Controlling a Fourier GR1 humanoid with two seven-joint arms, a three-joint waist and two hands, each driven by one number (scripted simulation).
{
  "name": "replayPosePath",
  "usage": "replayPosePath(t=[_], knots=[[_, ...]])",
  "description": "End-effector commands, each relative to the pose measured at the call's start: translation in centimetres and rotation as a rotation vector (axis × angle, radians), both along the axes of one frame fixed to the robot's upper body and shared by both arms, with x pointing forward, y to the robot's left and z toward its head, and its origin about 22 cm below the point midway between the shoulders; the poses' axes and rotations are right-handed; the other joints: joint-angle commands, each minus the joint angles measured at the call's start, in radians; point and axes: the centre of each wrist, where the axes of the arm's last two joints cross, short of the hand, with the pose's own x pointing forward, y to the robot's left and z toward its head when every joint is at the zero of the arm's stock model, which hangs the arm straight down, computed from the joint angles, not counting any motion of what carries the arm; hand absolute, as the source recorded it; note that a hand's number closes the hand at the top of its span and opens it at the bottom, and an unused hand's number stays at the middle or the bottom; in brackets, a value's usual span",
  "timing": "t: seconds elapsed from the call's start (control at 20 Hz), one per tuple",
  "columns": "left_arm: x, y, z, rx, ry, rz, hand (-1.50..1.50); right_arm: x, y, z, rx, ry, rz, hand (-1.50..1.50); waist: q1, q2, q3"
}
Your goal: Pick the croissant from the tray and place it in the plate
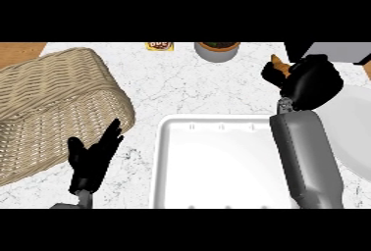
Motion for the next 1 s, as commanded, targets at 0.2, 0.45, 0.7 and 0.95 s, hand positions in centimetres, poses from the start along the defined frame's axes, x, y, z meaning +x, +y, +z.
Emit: replayPosePath(t=[0.2,0.45,0.7,0.95], knots=[[0.2,1.0,0.0,-0.010,0.001,0.020,0.00,0.0,-3.3,-2.4,0.137,-0.330,-0.238,1.50,-0.012,-0.006,0.001],[-0.2,0.7,-0.2,0.016,0.022,0.019,0.00,-0.3,-8.6,-4.5,0.037,-0.329,-0.337,1.50,-0.028,-0.012,0.001],[-0.5,2.0,-1.0,-0.006,0.022,0.042,0.00,-2.0,-13.3,-7.1,-0.022,-0.362,-0.446,1.50,-0.030,-0.012,0.001],[-2.0,0.9,-0.9,-0.020,0.047,0.024,0.00,-3.6,-18.3,-8.8,-0.046,-0.366,-0.476,1.50,-0.033,-0.019,0.001]])
